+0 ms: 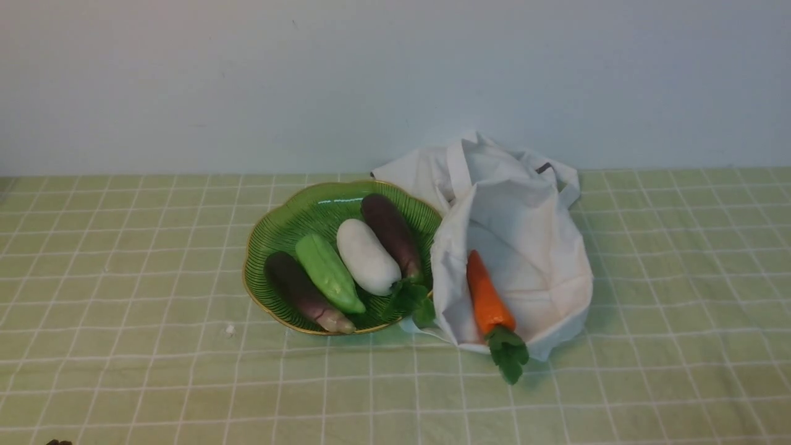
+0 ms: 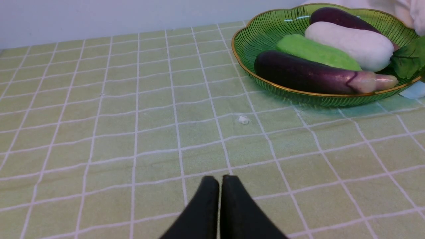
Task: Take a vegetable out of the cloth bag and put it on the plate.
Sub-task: Use the right arm to grab a carrot from the bag, then use the right arm to put the carrot into the empty plate on the left
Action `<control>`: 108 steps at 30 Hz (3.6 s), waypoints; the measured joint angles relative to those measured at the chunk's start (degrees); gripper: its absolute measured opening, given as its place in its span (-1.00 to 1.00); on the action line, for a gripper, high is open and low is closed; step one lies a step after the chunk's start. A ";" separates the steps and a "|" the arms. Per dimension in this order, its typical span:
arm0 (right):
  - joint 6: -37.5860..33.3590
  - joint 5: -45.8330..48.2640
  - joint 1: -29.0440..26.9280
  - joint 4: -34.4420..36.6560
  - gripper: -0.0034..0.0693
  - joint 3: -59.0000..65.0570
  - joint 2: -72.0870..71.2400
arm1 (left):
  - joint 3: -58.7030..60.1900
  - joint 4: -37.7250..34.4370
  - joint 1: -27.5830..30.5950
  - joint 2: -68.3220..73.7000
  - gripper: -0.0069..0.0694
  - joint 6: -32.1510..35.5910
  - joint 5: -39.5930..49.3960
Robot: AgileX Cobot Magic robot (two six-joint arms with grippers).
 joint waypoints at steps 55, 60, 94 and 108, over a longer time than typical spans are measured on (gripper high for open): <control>-13.00 27.82 19.96 11.27 -0.93 -59.05 83.88 | 0.00 0.00 0.00 0.00 -0.83 0.00 0.00; -6.41 29.88 21.81 3.37 -0.90 -63.62 87.67 | 0.00 0.00 0.00 0.00 -0.83 0.00 0.00; -1.90 43.23 22.46 -8.52 -0.06 -81.93 112.02 | 0.00 0.00 0.00 0.00 -0.83 0.00 0.00; 13.23 36.33 31.03 -11.94 -0.06 -84.35 98.44 | 0.00 0.00 0.00 0.00 -0.83 0.00 0.00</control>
